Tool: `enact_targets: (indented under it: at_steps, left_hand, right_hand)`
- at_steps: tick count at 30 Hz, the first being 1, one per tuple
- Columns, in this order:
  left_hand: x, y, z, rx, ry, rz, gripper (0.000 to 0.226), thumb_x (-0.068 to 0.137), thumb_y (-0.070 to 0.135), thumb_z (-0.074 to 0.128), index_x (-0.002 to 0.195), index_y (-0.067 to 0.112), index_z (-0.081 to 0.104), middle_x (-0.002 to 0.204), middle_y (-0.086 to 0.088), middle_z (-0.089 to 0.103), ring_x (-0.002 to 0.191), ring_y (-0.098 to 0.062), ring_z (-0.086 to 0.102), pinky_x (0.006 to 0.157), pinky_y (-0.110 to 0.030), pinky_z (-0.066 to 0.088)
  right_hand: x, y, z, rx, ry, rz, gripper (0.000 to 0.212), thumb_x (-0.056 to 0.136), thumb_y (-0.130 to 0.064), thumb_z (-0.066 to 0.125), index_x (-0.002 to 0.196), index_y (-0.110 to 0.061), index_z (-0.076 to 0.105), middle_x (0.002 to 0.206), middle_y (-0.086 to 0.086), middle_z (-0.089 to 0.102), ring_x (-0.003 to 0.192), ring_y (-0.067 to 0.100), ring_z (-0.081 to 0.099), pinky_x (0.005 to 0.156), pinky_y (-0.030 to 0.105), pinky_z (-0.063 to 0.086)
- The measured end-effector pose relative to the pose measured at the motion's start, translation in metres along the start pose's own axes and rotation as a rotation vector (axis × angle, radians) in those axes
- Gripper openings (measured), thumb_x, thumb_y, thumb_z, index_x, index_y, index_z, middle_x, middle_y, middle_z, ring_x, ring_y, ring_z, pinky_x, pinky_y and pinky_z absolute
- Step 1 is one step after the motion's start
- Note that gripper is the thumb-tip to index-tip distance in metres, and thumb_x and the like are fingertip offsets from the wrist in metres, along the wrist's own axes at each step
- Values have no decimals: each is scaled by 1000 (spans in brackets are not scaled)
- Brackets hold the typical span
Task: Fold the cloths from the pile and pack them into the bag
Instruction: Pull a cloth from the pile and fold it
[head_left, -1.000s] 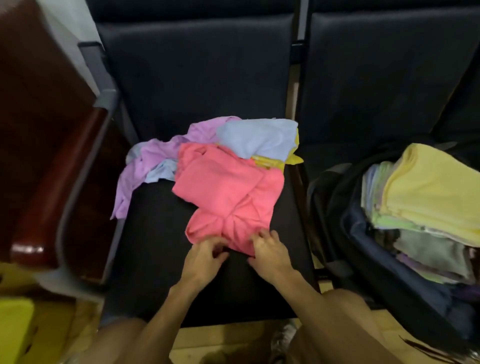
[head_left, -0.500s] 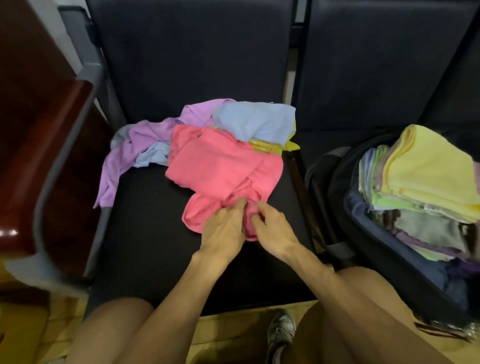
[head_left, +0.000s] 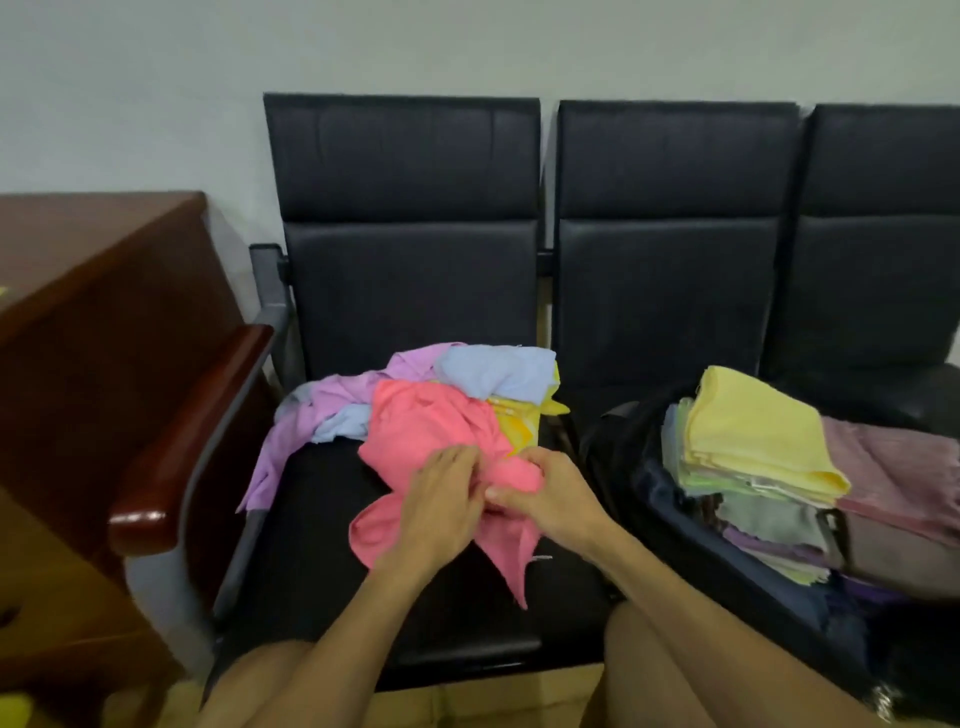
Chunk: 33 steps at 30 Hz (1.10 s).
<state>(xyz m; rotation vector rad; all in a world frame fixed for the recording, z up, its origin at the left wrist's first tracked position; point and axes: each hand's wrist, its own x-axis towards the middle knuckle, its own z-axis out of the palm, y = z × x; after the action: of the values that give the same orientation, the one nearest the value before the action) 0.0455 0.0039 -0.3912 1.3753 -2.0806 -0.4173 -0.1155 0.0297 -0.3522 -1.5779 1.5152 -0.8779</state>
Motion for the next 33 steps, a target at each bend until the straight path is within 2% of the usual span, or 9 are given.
enact_targets:
  at_steps: [3,6,9,13,17,21,24,29,33]
  left_hand:
    - [23,37,-40,-126,108,8,8,97,14,55,90,12,52,83,0,58,75,-20,53,69,-36,40]
    - [44,78,-87,-142,195,83,14,98,13,55,88,15,45,74,0,55,63,-17,45,63,-33,32]
    - [58,116,-125,-163,210,124,14,97,16,52,87,15,43,67,4,52,61,-18,43,61,-37,35]
    - [65,167,-176,-236,314,164,15,96,14,47,83,17,40,68,5,45,61,-10,37,55,-23,31]
    - [66,209,-233,-249,440,213,20,98,15,46,79,18,40,72,7,45,64,-6,39,57,-20,32]
    - [53,250,-288,-209,510,304,25,96,11,47,74,20,37,72,8,42,64,-6,37,56,-18,31]
    - [41,275,-327,-159,547,358,26,93,14,47,71,24,37,71,8,42,64,-8,38,60,-28,32]
    - [12,298,-373,-56,499,398,25,90,11,50,70,20,39,67,7,39,62,-12,36,60,-33,31]
    - [-14,299,-392,118,326,405,36,84,2,57,62,20,35,61,7,37,57,-9,33,57,-29,29]
  right_hand:
    - [4,-43,-28,-274,127,-184,12,86,-10,63,84,-21,59,76,-12,60,69,12,57,56,13,40]
    - [5,-87,-52,-483,312,-300,10,91,-14,55,97,-11,63,94,4,68,85,28,61,64,30,41]
    - [-7,-124,-71,-591,385,-373,16,94,-11,48,83,-8,58,86,8,66,77,30,59,62,35,37]
    - [-26,-166,-106,-555,513,-437,20,91,-10,46,75,-7,57,78,4,50,72,28,50,60,37,36]
    - [-45,-205,-143,-488,597,-480,23,87,0,40,69,-13,46,89,7,46,76,26,47,62,34,30]
    - [-74,-251,-169,-286,629,-515,23,90,1,35,94,-12,54,91,4,58,80,23,52,64,32,32]
    - [-94,-286,-186,-191,639,-603,29,91,3,36,100,-21,49,92,3,60,80,22,54,57,29,32]
    - [-124,-322,-222,-421,659,-684,20,90,-3,51,100,-18,60,108,11,67,101,30,61,81,33,45]
    - [-157,-342,-240,-645,591,-713,13,88,-13,63,97,-14,72,108,12,71,101,30,63,85,35,46]
